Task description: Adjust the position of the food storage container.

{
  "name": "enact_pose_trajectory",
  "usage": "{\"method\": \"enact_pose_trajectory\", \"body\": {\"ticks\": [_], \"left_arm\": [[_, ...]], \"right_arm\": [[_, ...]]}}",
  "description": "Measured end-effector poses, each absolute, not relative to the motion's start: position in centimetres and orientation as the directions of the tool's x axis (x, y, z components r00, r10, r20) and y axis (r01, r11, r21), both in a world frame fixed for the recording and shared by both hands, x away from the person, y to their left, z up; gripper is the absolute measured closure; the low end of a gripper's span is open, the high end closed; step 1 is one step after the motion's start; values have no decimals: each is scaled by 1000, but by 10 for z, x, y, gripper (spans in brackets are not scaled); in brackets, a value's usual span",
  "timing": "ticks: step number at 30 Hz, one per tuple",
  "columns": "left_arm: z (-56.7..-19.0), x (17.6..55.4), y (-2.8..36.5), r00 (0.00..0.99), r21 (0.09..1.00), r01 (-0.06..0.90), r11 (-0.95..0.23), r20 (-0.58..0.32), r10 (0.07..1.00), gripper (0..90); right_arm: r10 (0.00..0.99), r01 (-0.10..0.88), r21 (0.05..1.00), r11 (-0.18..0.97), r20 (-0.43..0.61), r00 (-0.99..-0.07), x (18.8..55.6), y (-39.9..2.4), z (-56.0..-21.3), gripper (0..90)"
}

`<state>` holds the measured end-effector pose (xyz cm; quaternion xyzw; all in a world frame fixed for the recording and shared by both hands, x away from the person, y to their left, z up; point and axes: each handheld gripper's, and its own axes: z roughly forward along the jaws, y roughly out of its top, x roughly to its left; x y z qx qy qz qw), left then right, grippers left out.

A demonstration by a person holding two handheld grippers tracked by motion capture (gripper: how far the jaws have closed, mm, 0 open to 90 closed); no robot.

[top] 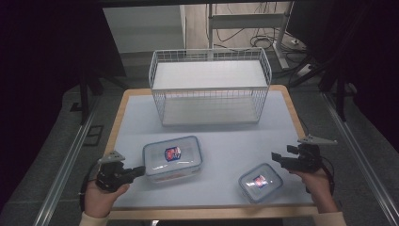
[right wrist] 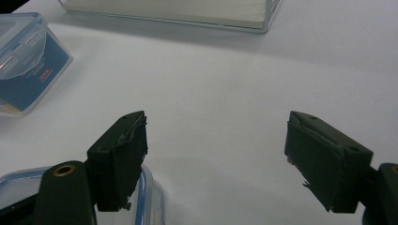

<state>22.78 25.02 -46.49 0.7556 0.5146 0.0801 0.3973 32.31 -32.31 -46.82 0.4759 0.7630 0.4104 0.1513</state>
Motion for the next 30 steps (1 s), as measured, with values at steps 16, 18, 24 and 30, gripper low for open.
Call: {"method": "enact_pose_trajectory", "body": {"ticks": [16, 18, 24, 30], "left_arm": [[-512, 258, 255, 385, 568, 813, -128, -360, 850, 900], [-513, 259, 256, 381, 571, 812, -121, -362, 851, 900], [-513, 263, 255, 370, 577, 809, -109, -357, 857, 900], [-514, 274, 244, 371, 584, 806, -99, -368, 853, 900]], "right_arm": [[854, 606, 768, 209, 158, -496, 324, -324, -469, 213], [855, 607, 767, 207, 160, -493, 324, -325, -469, 213], [856, 612, 763, 209, 160, -492, 325, -324, -470, 213], [855, 613, 762, 210, 162, -493, 325, -323, -469, 214]]}}
